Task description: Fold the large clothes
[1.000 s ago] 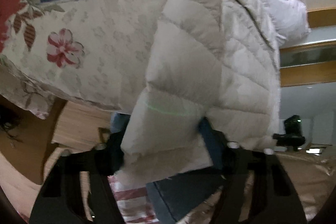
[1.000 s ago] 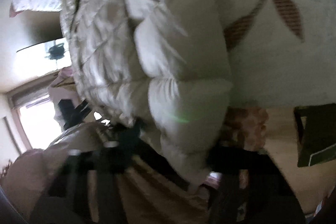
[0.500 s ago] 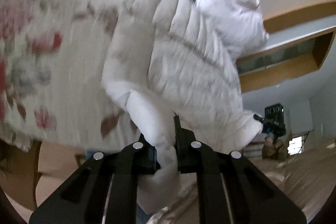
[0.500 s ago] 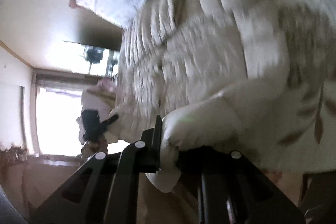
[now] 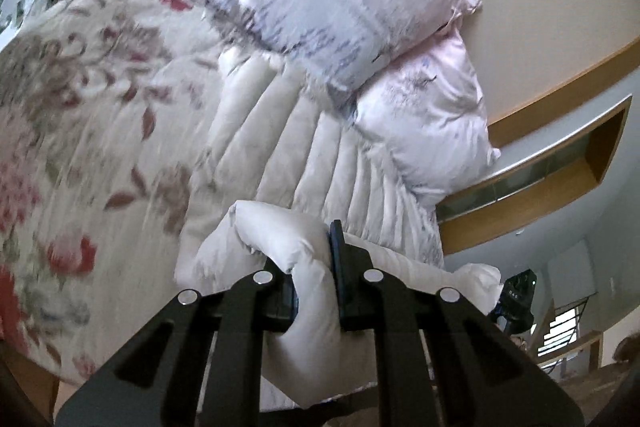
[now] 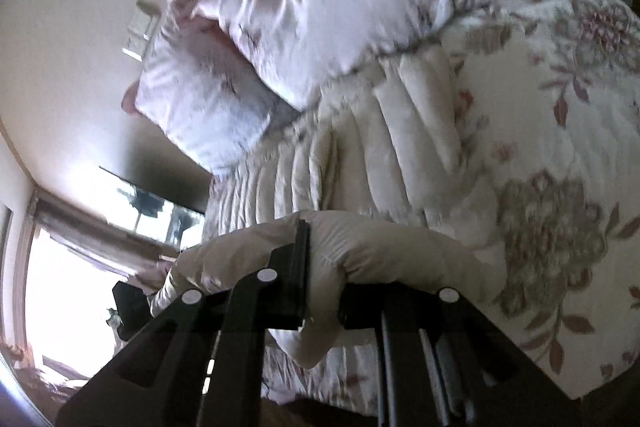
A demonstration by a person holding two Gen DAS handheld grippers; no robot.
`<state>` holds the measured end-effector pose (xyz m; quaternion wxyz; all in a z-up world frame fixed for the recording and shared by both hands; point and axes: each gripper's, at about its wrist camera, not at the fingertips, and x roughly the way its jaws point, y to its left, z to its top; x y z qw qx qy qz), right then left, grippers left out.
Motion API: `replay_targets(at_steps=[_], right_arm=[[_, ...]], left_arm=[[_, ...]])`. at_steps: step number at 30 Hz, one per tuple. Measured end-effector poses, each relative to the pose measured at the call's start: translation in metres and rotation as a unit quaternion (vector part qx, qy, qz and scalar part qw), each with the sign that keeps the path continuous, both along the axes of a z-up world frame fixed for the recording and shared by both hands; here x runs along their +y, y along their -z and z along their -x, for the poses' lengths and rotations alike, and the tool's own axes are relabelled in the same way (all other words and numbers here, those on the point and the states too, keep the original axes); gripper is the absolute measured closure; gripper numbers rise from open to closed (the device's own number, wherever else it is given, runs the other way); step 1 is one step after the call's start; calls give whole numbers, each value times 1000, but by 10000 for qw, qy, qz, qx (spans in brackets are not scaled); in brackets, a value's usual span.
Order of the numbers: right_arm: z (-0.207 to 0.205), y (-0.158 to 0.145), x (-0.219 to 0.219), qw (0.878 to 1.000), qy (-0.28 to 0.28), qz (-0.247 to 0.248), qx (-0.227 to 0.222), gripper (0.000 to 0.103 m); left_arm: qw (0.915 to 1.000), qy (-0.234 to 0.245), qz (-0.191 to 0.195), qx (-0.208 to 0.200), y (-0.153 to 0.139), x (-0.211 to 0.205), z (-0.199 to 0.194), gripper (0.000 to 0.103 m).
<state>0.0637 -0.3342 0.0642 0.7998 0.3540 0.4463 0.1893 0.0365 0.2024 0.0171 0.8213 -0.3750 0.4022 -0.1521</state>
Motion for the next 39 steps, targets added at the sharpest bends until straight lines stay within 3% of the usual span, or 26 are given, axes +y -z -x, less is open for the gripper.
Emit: replay_targets(at_steps=[6, 12, 24, 26, 27, 31, 32, 34, 36, 39], right_arm=[[-29, -9, -1, 9995, 190, -76, -233, 91], [-70, -15, -1, 9980, 455, -78, -429, 91], [-162, 40, 7, 9924, 1139, 272, 376, 87], [-169, 44, 8, 9910, 1221, 309, 463, 83], [-172, 46, 7, 9901, 1268, 310, 509, 80], [-181, 41, 6, 9875, 1488, 299, 416, 44], [-181, 36, 6, 9869, 1537, 373, 302, 40], [-181, 22, 7, 9859, 1560, 597, 21, 40], [-180, 12, 9, 9846, 1506, 862, -187, 41], [-183, 2, 19, 9781, 1219, 1644, -379, 45]], left_arm=[[9997, -28, -67, -230, -16, -1, -37, 91], [9991, -414, -42, -108, -6, 3, -84, 91], [9937, -957, -50, 588, 35, -7, -155, 90], [9932, -967, -35, 642, 38, -9, -161, 83], [9932, -974, -31, 638, 39, -9, -163, 74], [9939, -980, 22, 507, 33, -13, -173, 47], [9943, -981, 23, 420, 29, -13, -175, 43], [9948, -983, -37, 257, 20, -15, -178, 31], [9946, -1020, -149, 96, 10, -15, -179, 25], [9927, -1116, -431, -122, -4, -16, -178, 22]])
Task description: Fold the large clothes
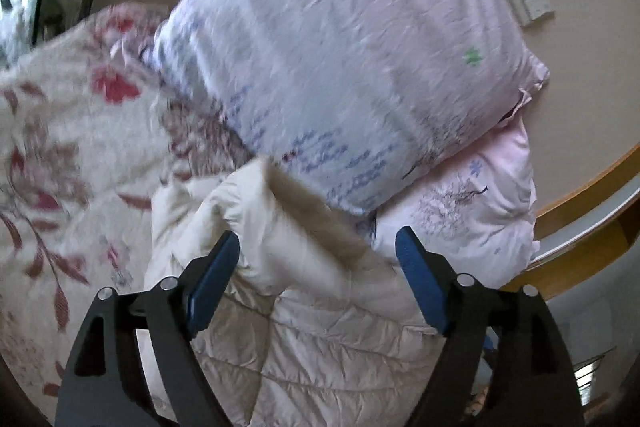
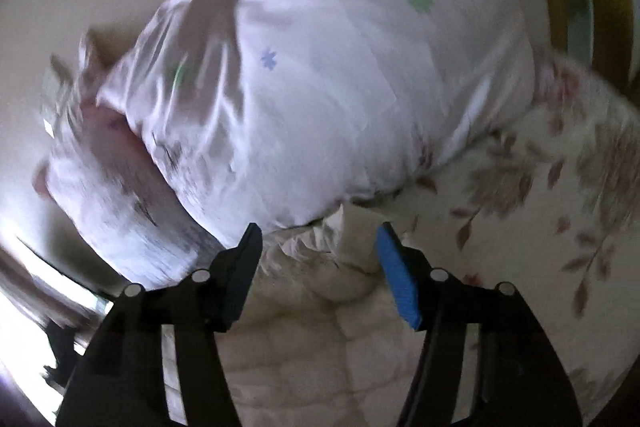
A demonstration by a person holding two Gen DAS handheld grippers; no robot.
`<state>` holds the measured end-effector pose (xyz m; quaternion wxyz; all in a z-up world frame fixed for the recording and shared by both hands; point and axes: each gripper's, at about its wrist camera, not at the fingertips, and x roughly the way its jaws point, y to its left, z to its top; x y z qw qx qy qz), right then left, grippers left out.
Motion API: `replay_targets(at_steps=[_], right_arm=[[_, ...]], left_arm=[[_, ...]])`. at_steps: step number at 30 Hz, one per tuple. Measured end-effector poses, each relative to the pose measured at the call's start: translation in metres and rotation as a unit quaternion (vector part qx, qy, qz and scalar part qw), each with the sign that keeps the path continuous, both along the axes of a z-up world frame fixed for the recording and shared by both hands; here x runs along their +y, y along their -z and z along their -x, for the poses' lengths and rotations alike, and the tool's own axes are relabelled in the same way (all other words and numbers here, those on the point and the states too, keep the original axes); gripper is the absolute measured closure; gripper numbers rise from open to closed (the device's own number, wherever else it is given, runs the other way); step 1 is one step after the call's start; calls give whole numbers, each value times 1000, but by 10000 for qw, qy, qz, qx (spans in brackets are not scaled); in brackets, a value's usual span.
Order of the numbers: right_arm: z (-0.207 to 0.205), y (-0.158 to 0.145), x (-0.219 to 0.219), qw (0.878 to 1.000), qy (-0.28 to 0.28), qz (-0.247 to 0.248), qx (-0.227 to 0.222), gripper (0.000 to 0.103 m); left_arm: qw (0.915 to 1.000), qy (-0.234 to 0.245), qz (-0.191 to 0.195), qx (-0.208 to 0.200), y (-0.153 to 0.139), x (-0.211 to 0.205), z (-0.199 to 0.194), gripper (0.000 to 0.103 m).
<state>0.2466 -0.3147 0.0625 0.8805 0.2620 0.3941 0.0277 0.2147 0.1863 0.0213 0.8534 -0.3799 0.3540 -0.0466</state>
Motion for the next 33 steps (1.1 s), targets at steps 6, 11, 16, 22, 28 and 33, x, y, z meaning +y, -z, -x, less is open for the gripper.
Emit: replay_targets(at_steps=[6, 11, 16, 22, 28, 33], right_arm=[[-22, 28, 5, 9919, -209, 950, 819, 47], [-39, 57, 4, 9854, -311, 1093, 1268, 47], [-61, 72, 11, 9820, -526, 1051, 1475, 96], [-59, 62, -8, 9871, 304, 957, 1244, 98], [-55, 93, -15, 9677, 882, 1303, 1969, 97], [-52, 84, -7, 9702, 755, 1430, 1806, 86]], left_arm=[[9901, 567, -1281, 15, -8, -31, 1, 22], [9744, 1182, -1892, 292, 11, -60, -4, 22], [9681, 1253, -2090, 585, 32, -71, -14, 22], [9625, 1025, -2383, 793, 43, -72, -23, 22], [9592, 717, -2516, 1076, 53, -69, -35, 22], [9567, 521, -2535, 1335, 61, -67, -42, 22]])
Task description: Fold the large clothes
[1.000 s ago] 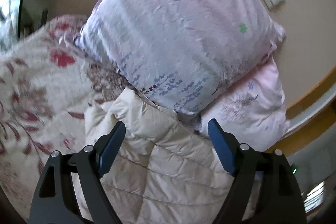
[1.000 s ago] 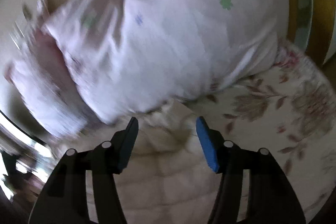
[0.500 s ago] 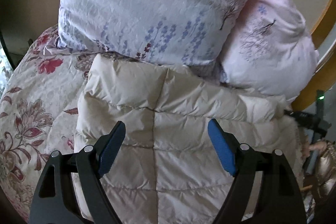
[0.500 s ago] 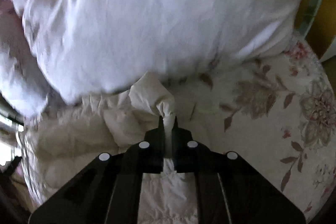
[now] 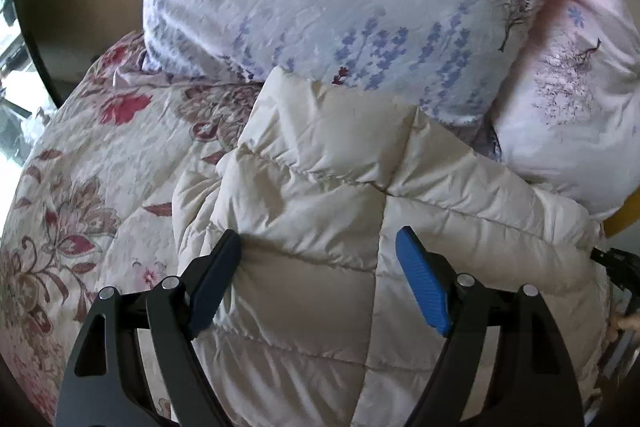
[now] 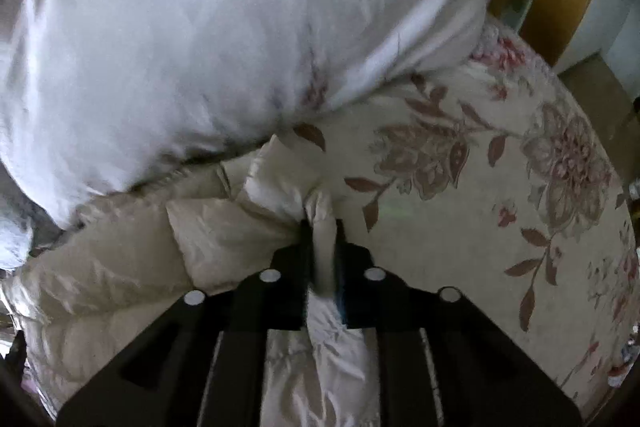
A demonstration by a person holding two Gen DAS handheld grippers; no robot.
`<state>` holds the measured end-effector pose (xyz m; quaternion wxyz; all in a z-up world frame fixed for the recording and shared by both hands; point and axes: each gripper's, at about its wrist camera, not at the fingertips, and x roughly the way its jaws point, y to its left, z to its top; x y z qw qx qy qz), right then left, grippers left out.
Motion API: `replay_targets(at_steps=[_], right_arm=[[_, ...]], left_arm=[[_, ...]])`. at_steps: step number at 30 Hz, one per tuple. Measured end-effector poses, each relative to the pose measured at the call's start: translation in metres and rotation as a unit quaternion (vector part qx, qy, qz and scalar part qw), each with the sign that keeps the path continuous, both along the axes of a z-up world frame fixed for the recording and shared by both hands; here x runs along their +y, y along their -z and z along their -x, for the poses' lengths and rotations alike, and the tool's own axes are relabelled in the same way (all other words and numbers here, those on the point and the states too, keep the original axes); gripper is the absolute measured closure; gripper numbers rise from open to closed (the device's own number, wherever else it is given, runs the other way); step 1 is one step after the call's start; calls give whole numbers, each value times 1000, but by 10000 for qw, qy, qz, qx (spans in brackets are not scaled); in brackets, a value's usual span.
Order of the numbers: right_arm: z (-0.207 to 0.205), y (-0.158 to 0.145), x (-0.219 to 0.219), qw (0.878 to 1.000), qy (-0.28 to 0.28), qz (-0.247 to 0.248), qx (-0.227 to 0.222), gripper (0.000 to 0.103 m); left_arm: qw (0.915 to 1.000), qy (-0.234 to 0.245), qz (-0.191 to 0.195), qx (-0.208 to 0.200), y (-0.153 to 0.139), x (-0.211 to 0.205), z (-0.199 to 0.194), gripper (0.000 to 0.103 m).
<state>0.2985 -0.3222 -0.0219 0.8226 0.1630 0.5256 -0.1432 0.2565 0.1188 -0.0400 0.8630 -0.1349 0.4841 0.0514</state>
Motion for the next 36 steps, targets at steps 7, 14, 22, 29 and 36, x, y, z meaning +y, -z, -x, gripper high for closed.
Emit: replay_targets(at_steps=[7, 14, 22, 29, 36], right_arm=[[56, -36, 10, 9940, -562, -337, -876, 70], [54, 7, 20, 9979, -619, -205, -41, 82], [40, 34, 18, 9992, -361, -138, 143, 81], [53, 18, -3, 9962, -248, -824, -97, 55], [98, -15, 10, 9926, -709, -682, -709, 51]], left_arm=[[9996, 143, 41, -230, -14, -1, 11, 19], [9999, -65, -122, 90, -3, -4, -3, 19], [9960, -766, 46, 468, 19, 10, -11, 14], [9966, -674, 442, 170, 0, 23, 13, 15], [9978, -201, 533, -335, -27, 23, 53, 15]])
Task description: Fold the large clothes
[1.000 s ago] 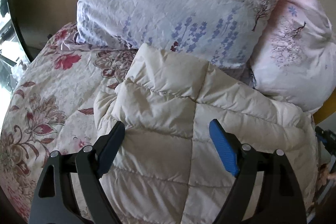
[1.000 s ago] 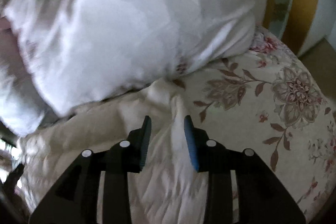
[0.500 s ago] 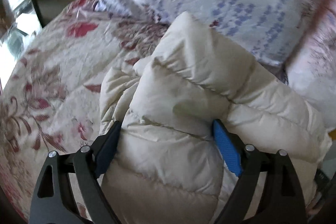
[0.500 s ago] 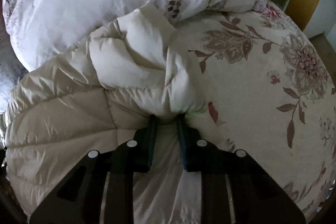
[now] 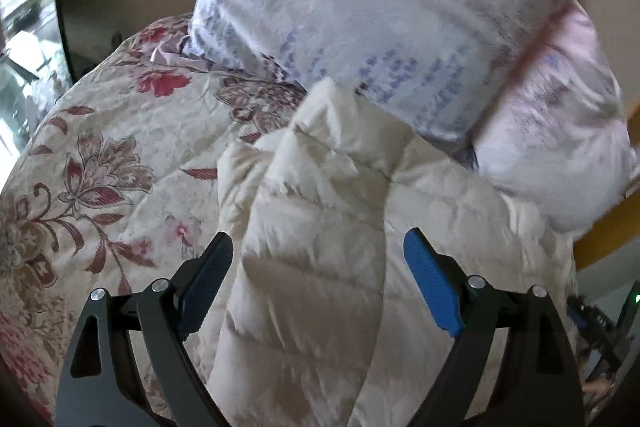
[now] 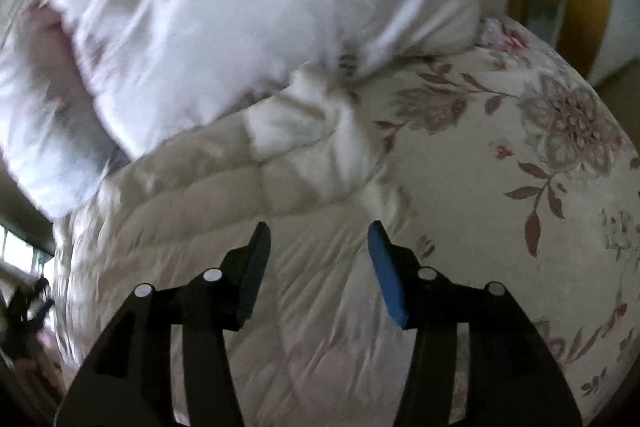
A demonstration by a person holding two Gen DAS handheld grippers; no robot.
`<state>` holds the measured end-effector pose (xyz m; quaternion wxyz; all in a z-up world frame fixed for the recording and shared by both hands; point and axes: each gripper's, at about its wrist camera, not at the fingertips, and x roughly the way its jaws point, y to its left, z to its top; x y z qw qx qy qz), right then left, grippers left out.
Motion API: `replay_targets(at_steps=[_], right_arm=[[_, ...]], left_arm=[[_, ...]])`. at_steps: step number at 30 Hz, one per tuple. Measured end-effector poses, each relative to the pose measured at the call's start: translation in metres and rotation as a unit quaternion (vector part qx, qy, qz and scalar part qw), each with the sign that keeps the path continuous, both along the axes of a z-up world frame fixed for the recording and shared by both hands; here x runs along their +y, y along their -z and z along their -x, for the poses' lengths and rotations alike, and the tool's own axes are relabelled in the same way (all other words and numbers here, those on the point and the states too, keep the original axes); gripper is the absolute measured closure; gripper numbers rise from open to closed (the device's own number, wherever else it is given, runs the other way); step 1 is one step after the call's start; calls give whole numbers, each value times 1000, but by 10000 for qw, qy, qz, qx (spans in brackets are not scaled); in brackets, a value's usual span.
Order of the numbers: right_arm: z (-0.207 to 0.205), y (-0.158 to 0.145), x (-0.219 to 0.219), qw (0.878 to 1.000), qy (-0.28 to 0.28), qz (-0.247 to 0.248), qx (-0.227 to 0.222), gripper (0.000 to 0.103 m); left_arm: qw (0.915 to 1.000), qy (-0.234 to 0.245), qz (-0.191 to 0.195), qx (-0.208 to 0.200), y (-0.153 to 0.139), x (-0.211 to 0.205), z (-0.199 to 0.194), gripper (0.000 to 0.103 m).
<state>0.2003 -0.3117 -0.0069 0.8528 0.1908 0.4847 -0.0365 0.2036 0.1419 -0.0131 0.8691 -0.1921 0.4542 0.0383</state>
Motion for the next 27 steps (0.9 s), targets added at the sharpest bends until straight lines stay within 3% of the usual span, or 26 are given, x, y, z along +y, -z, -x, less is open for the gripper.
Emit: replay_targets(at_steps=[5, 8, 11, 14, 19, 27], right_arm=[[3, 40, 1, 9973, 254, -156, 666, 58], [-1, 40, -2, 9962, 374, -288, 730, 56], [13, 20, -14, 9950, 489, -749, 440, 40], [41, 9, -30, 9907, 792, -1080, 245, 36], [92, 19, -60, 9717, 1569, -1720, 401, 36], [119, 58, -64, 9375, 2009, -2705, 872, 36]], left_arm=[[9987, -34, -200, 462, 29, -12, -1, 15], [9982, -228, -108, 542, 36, -12, 4, 15], [9990, -241, 161, 330, 23, -6, 20, 15], [9981, -340, 493, 111, 11, 7, 46, 15], [9898, -797, 1168, 165, 15, 32, 89, 15], [9861, -565, 1413, 667, 37, 13, 106, 15]])
